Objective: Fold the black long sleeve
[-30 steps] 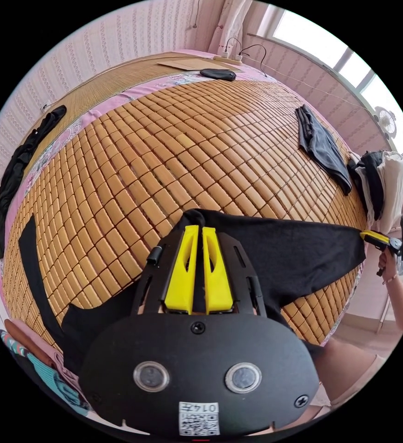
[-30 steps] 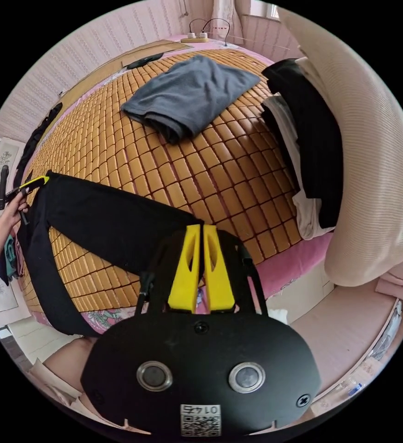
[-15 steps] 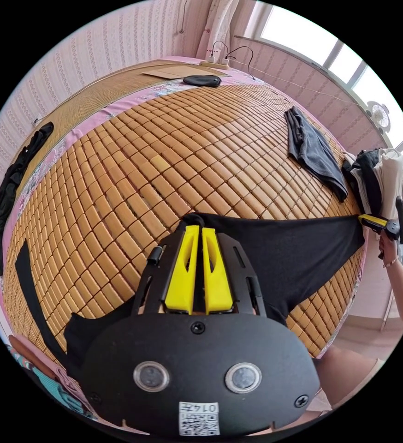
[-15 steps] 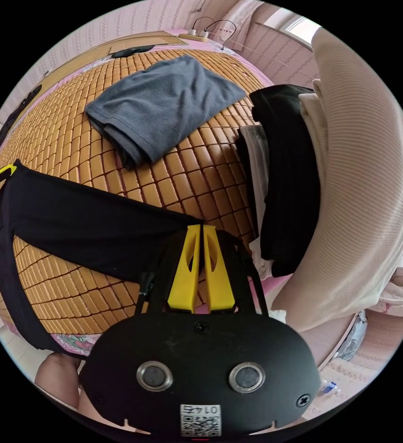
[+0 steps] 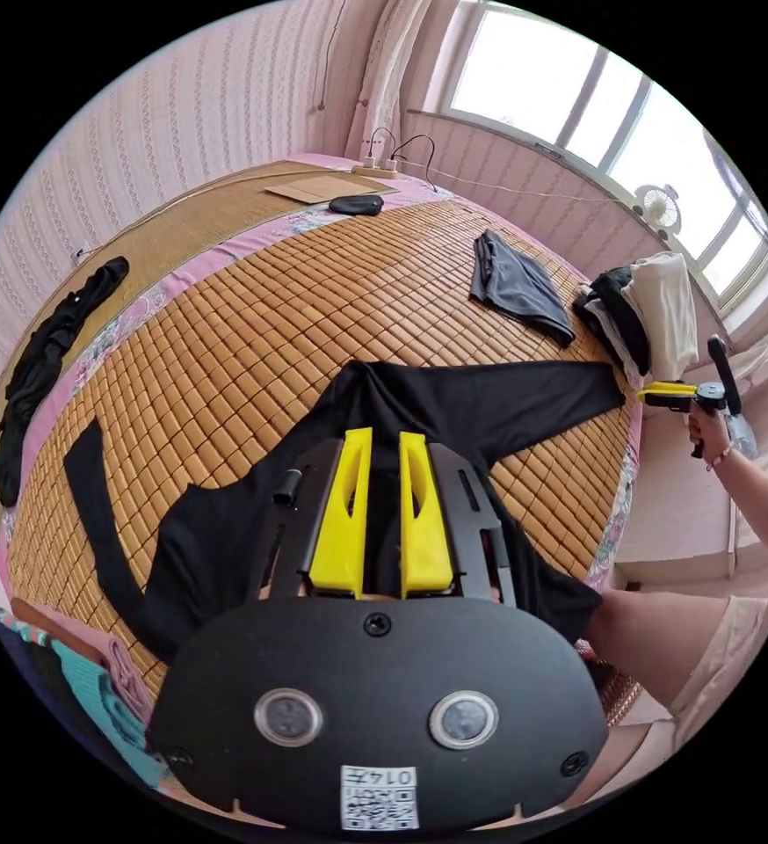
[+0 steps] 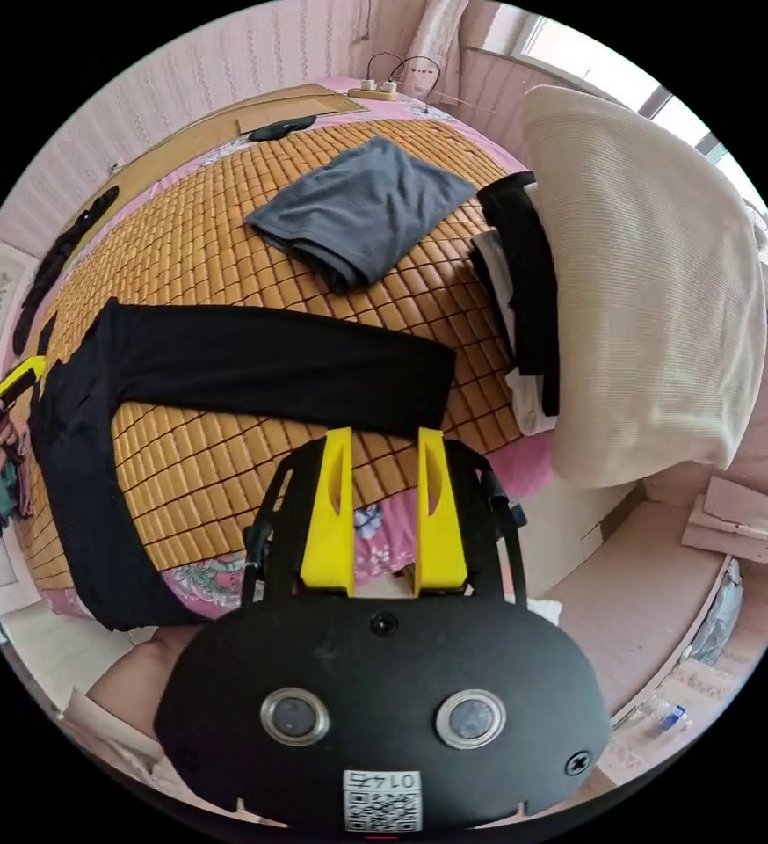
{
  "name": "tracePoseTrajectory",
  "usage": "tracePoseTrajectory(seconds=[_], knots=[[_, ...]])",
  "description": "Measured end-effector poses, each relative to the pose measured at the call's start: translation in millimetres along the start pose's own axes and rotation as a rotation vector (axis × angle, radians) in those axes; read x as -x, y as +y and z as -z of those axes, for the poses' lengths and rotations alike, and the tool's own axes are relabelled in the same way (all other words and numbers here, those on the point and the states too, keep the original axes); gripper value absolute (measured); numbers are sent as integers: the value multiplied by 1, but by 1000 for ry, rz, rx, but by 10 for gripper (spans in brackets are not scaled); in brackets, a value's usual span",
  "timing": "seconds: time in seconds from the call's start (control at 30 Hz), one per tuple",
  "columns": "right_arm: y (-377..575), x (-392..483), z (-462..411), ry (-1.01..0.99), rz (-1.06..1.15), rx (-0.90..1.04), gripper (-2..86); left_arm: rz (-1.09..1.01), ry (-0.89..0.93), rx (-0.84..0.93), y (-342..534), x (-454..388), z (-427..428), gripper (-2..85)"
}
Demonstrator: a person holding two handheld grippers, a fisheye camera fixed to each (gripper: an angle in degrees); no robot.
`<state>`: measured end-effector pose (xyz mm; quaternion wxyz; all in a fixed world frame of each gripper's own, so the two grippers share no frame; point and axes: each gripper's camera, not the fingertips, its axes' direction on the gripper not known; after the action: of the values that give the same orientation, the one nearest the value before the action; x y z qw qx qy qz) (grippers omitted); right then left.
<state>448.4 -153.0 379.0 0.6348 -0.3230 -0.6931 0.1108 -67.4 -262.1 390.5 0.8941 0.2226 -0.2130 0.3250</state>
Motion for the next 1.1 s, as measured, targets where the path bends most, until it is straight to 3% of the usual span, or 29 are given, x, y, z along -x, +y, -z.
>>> tracePoseTrajectory(seconds=[0.13, 0.27, 0.4, 0.6, 0.7, 0.87, 1.1], knots=[[27, 90, -34, -184, 217, 138, 95, 156, -68, 82, 90, 8, 31, 59], [32, 169, -54, -436, 350, 211, 94, 465, -85, 97, 178, 32, 61, 58], [11, 237, -55, -455, 539, 173, 90, 604, -209, 23, 220, 67, 83, 52], [-63, 364, -50, -435, 879, -9, 90, 774, -196, -214, 255, 132, 99, 41], [-94, 442, -49, -439, 1007, -63, 102, 811, -252, -182, 265, 160, 96, 48], [-112, 593, -44, -614, 1157, 20, 115, 791, -203, -98, 277, 177, 72, 63], [-113, 736, -90, -419, 1255, -34, 109, 669, -256, -124, 299, 158, 71, 30]])
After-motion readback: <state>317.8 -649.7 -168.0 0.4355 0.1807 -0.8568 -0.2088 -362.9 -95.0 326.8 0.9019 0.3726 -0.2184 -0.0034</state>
